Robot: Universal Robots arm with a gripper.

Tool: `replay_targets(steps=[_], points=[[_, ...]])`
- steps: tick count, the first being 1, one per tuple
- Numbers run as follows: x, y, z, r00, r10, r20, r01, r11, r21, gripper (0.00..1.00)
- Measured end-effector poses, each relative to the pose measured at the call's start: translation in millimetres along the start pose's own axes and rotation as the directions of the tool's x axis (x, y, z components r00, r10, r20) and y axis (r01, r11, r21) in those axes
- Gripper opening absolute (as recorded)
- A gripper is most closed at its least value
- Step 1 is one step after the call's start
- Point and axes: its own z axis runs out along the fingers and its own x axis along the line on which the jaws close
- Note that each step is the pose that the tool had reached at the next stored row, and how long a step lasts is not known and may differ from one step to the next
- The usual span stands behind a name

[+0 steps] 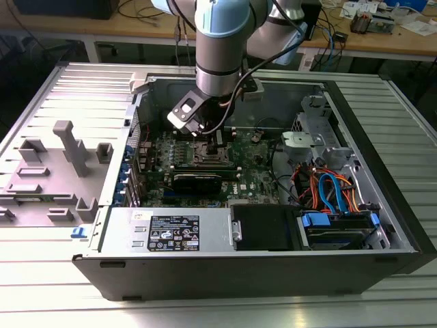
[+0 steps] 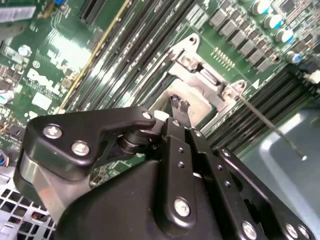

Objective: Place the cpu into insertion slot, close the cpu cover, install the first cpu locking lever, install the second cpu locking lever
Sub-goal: 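Close the cpu cover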

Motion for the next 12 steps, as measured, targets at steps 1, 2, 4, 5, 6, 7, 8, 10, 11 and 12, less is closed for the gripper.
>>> replay_targets(steps=[1,2,4,5,6,7,8,10,11,12], points=[[0.1,0.3,0.0,1.0,0.007,0.0,-0.007,1.0,-0.0003,0.11],[0.1,0.3,0.1,0.9999,0.017,0.0,-0.017,0.9999,-0.0006,0.11],[0.2,0.4,-0.1,0.9993,0.038,0.0001,-0.038,0.9993,-0.0011,0.11],[0.3,0.4,-1.3,0.999,0.045,0.0002,-0.045,0.999,-0.001,0.11],[0.3,0.3,-2.8,0.9989,0.047,0.0001,-0.047,0.9989,-0.0008,0.11],[0.3,0.3,-5.0,0.9988,0.049,0.0001,-0.049,0.9988,-0.0005,0.11],[0.4,0.3,-7.2,0.9988,0.05,0.0001,-0.05,0.9988,-0.0002,0.11],[0.5,0.4,-8.9,0.9982,0.059,-0.0002,-0.059,0.9982,0.0001,0.11],[0.5,0.4,-8.9,0.9971,0.076,-0.0004,-0.076,0.9971,0.0002,0.11],[0.5,0.4,-8.9,0.9964,0.085,-0.0004,-0.085,0.9964,0.0005,0.11]])
